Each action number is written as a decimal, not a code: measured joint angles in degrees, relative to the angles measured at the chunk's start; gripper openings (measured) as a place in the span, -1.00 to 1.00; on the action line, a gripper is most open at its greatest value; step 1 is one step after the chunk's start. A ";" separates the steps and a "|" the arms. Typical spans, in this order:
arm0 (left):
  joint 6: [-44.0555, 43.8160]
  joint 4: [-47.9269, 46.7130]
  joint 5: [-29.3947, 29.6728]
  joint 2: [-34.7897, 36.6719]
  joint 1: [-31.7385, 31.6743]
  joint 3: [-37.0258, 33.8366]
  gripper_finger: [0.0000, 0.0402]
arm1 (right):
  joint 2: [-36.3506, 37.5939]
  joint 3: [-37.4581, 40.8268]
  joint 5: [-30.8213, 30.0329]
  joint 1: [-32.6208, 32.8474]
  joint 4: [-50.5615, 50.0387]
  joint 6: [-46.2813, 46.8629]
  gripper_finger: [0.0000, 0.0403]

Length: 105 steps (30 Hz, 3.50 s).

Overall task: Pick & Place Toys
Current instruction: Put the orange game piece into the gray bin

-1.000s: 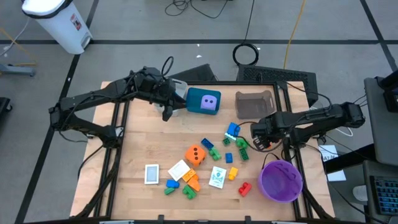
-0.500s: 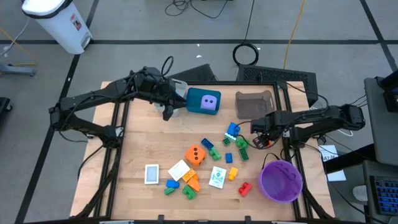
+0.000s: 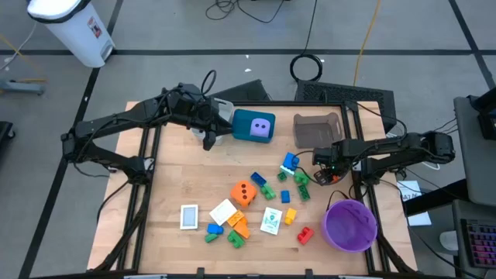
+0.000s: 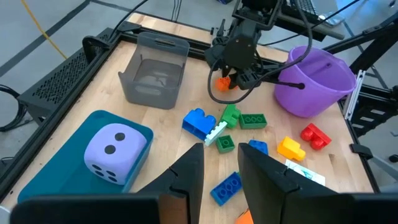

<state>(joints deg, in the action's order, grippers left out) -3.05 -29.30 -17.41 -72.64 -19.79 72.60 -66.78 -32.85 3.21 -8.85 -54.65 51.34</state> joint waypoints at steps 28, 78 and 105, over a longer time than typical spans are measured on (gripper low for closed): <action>-1.37 2.36 0.05 0.00 -0.07 0.00 -0.46 | 3.02 -5.89 1.30 -0.27 27.89 -3.23 -0.31; -27.50 46.01 -12.11 -24.17 2.93 -0.02 0.25 | 5.75 -7.49 3.32 -5.68 83.49 -8.57 -0.31; -27.45 46.47 -12.04 -25.62 2.56 0.07 -0.09 | 4.52 -7.38 4.43 -5.70 86.13 -8.51 -0.31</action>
<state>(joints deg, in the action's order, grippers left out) -30.50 17.17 -29.45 -98.26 -17.23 72.66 -62.26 -40.23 7.64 -14.55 31.48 42.83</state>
